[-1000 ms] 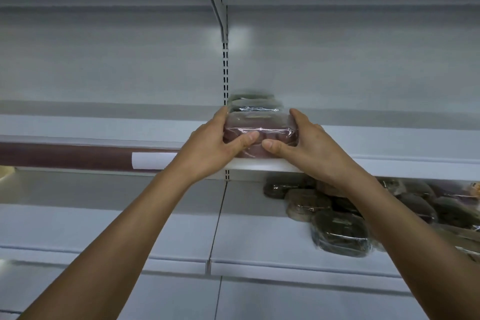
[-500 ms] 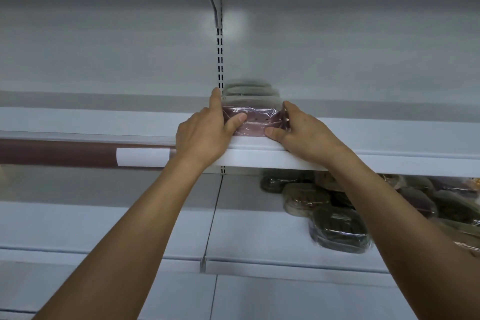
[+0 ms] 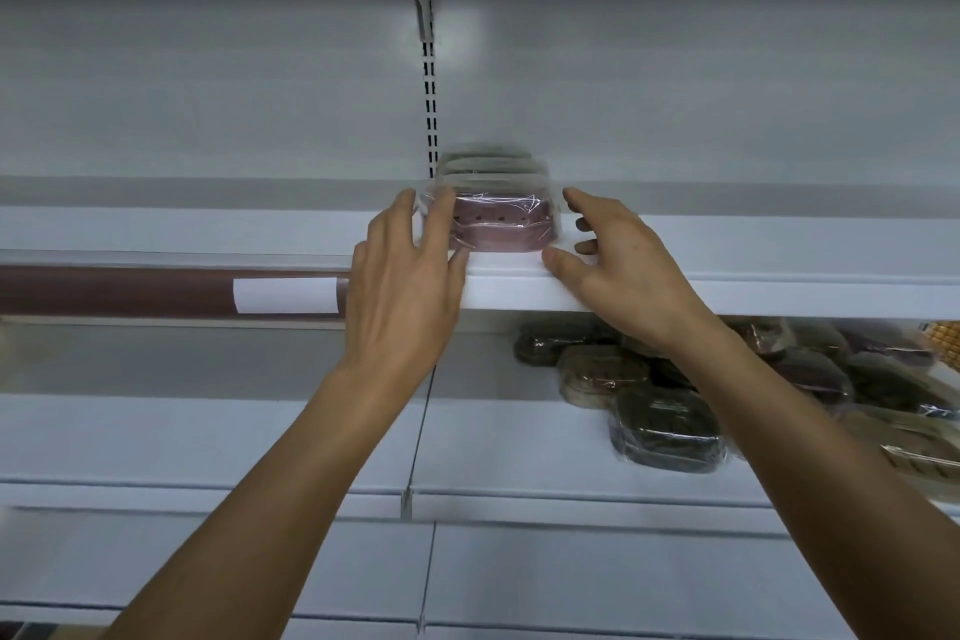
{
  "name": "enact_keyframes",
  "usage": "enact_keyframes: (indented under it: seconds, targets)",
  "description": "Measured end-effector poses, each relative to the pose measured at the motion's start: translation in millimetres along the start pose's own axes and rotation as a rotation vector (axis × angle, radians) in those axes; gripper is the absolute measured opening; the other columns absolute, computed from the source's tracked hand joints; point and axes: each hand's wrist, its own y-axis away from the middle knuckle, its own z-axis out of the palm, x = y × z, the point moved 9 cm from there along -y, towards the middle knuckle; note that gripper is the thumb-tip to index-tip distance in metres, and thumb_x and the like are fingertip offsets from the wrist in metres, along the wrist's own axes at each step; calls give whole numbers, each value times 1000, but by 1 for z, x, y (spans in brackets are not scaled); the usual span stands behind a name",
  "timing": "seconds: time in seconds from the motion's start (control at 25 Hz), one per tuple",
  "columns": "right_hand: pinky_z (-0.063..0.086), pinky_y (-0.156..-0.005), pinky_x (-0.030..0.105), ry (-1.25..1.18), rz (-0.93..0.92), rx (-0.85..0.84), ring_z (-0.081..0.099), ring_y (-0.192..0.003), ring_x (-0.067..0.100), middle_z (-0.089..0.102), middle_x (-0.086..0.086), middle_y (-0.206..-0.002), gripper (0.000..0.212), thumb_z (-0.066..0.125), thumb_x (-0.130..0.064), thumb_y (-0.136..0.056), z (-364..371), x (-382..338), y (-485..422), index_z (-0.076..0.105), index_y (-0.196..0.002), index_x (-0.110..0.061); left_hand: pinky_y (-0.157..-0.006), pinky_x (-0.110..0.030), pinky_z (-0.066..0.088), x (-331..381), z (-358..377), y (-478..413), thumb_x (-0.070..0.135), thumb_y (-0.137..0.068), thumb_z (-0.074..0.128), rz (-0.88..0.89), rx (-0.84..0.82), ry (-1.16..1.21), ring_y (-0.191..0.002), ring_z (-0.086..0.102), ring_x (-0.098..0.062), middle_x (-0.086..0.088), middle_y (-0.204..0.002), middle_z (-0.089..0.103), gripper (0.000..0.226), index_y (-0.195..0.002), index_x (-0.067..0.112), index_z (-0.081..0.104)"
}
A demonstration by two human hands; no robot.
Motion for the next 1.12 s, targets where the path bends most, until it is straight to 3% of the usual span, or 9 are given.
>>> enact_keyframes:
  seconds: [0.08, 0.24, 0.4, 0.48, 0.72, 0.84, 1.0, 1.12]
  targets:
    - [40, -89, 12, -110, 6, -22, 54, -117, 9, 44, -6, -145, 59, 62, -31, -94, -1, -1, 12, 39, -148, -29, -92, -45, 42, 9, -9, 16, 25, -96, 56, 22, 60, 24, -123, 45, -35, -17, -137, 48, 46, -140, 14, 49]
    - [45, -105, 24, -426, -33, -87, 54, -120, 0, 55, -14, -137, 48, 65, -22, -93, -4, -7, 38, 52, -139, -29, -81, -43, 43, 44, -15, 46, 20, -94, 58, 147, 122, 143, -100, 49, -28, -8, -112, 56, 28, -120, 13, 60]
    - [46, -105, 30, -449, -54, -175, 56, -122, 5, 61, -11, -129, 40, 64, -15, -94, -4, 5, 69, 59, -133, -24, -75, -40, 47, 73, 20, 67, 22, -95, 56, 222, 9, 259, -92, 52, -22, -1, -104, 60, 22, -116, 16, 62]
    - [45, -106, 33, -384, -32, -216, 55, -123, 4, 61, -14, -129, 39, 64, -18, -95, -2, 21, 80, 59, -132, -28, -77, -39, 48, 80, 47, 73, 27, -96, 55, 209, -86, 274, -95, 53, -21, 1, -107, 60, 26, -120, 18, 60]
    - [41, -108, 26, -124, 95, -245, 48, -125, -7, 54, -21, -136, 45, 63, -32, -94, -4, 93, 106, 53, -138, -34, -99, -38, 43, 90, 125, 94, 39, -98, 51, 202, -346, 242, -122, 51, -23, -2, -135, 56, 48, -142, 19, 49]
    - [31, -110, 20, 45, 171, -301, 40, -135, 1, 45, -15, -147, 53, 61, -36, -94, -3, 142, 119, 45, -145, -33, -111, -38, 32, 101, 159, 103, 47, -100, 44, 192, -479, 241, -139, 37, -22, -2, -151, 42, 57, -150, 21, 36]
    - [22, -100, 12, 149, 247, -399, 32, -140, 9, 36, -9, -154, 62, 58, -35, -97, 0, 190, 136, 32, -152, -27, -119, -39, 22, 118, 200, 116, 58, -99, 39, 184, -637, 213, -150, 16, -20, -1, -163, 21, 69, -156, 26, 18]
    - [24, -108, 18, 190, 244, -449, 28, -144, 14, 33, -5, -156, 66, 58, -35, -97, 9, 218, 142, 27, -154, -24, -121, -40, 17, 129, 225, 121, 63, -96, 39, 193, -725, 178, -152, 7, -21, 0, -165, 11, 78, -158, 26, 9]
